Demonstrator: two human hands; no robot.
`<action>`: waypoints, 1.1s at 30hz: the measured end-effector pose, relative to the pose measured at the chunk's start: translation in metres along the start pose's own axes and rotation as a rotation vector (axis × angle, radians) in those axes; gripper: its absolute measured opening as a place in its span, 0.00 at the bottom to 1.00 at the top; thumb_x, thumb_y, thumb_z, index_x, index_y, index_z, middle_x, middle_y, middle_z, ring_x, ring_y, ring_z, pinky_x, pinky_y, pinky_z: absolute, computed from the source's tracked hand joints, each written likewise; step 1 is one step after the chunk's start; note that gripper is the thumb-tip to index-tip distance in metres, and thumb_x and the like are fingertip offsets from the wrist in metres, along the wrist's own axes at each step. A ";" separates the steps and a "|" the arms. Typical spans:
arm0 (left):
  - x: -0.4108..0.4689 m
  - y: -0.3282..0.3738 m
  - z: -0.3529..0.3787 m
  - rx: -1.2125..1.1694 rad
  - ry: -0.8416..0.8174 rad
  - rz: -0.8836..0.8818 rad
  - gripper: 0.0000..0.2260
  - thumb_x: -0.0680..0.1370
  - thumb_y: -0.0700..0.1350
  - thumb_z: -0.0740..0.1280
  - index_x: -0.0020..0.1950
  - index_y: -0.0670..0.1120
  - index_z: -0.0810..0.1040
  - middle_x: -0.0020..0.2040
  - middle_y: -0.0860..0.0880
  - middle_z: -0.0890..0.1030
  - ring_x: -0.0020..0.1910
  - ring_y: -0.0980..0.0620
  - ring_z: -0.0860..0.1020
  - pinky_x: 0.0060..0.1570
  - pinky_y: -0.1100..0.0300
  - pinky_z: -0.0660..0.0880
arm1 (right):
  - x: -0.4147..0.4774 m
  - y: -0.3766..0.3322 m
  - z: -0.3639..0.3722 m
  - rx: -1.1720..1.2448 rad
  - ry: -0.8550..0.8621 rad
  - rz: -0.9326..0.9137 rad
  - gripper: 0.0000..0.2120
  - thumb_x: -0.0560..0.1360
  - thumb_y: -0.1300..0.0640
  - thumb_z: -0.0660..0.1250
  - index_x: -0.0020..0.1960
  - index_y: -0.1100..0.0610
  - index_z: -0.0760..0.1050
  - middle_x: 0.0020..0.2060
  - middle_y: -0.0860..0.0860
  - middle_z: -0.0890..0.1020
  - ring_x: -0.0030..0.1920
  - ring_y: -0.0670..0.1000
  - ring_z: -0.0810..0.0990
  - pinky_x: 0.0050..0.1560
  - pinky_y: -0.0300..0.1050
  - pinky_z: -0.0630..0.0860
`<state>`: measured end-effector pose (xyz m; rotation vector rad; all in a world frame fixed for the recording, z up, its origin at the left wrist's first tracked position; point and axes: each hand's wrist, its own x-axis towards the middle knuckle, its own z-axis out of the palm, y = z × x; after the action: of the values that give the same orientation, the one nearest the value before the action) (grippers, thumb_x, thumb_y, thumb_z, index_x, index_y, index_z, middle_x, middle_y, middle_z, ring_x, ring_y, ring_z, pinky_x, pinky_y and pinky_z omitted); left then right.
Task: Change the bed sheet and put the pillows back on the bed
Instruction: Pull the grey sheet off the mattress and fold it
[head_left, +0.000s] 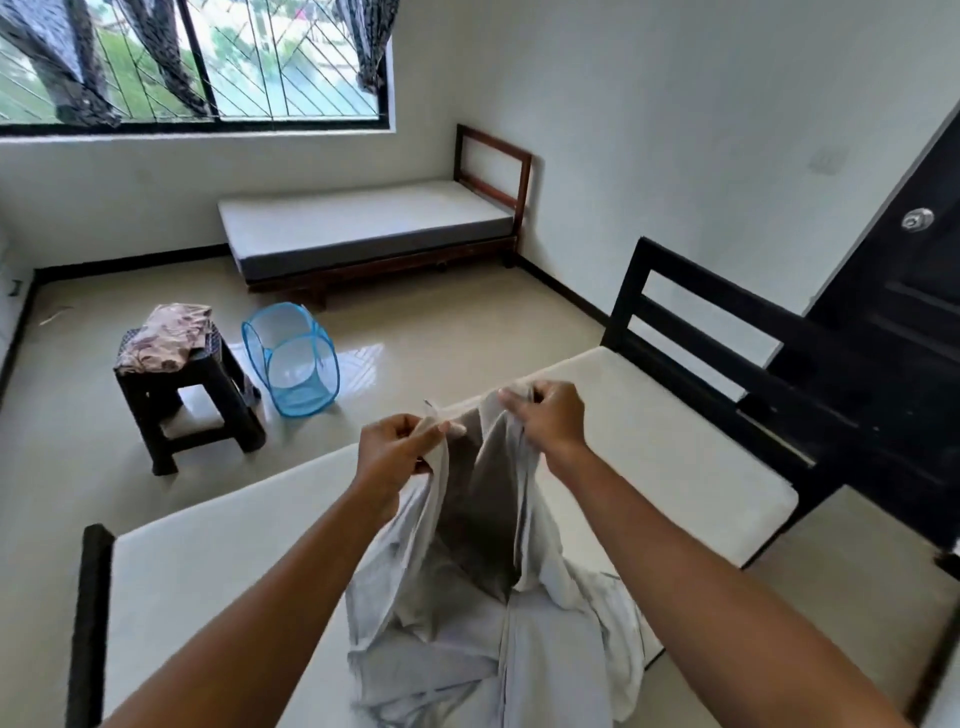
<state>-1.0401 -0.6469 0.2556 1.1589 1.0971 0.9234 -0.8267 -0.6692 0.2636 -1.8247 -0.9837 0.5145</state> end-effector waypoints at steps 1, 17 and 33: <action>-0.005 -0.012 -0.001 -0.024 -0.005 -0.042 0.06 0.73 0.42 0.78 0.42 0.41 0.84 0.38 0.43 0.83 0.40 0.45 0.80 0.43 0.51 0.80 | -0.009 0.015 0.007 0.049 -0.023 0.061 0.21 0.70 0.52 0.81 0.30 0.58 0.72 0.27 0.48 0.72 0.31 0.48 0.69 0.33 0.44 0.68; -0.060 -0.100 0.015 -0.027 0.066 -0.153 0.05 0.75 0.43 0.77 0.47 0.42 0.87 0.41 0.43 0.86 0.42 0.47 0.84 0.42 0.58 0.81 | -0.110 0.083 0.028 0.109 -0.257 0.119 0.05 0.72 0.56 0.80 0.45 0.56 0.86 0.38 0.48 0.87 0.42 0.49 0.87 0.45 0.41 0.82; -0.089 -0.100 0.022 -0.064 -0.216 -0.181 0.19 0.73 0.21 0.64 0.61 0.34 0.81 0.50 0.39 0.86 0.53 0.43 0.85 0.56 0.52 0.82 | -0.143 0.101 0.013 0.084 -0.297 -0.068 0.18 0.67 0.54 0.84 0.54 0.54 0.85 0.49 0.46 0.86 0.52 0.47 0.85 0.54 0.46 0.82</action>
<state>-1.0385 -0.7554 0.1741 1.0610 0.9722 0.6715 -0.8796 -0.7988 0.1572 -1.6639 -1.1999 0.7884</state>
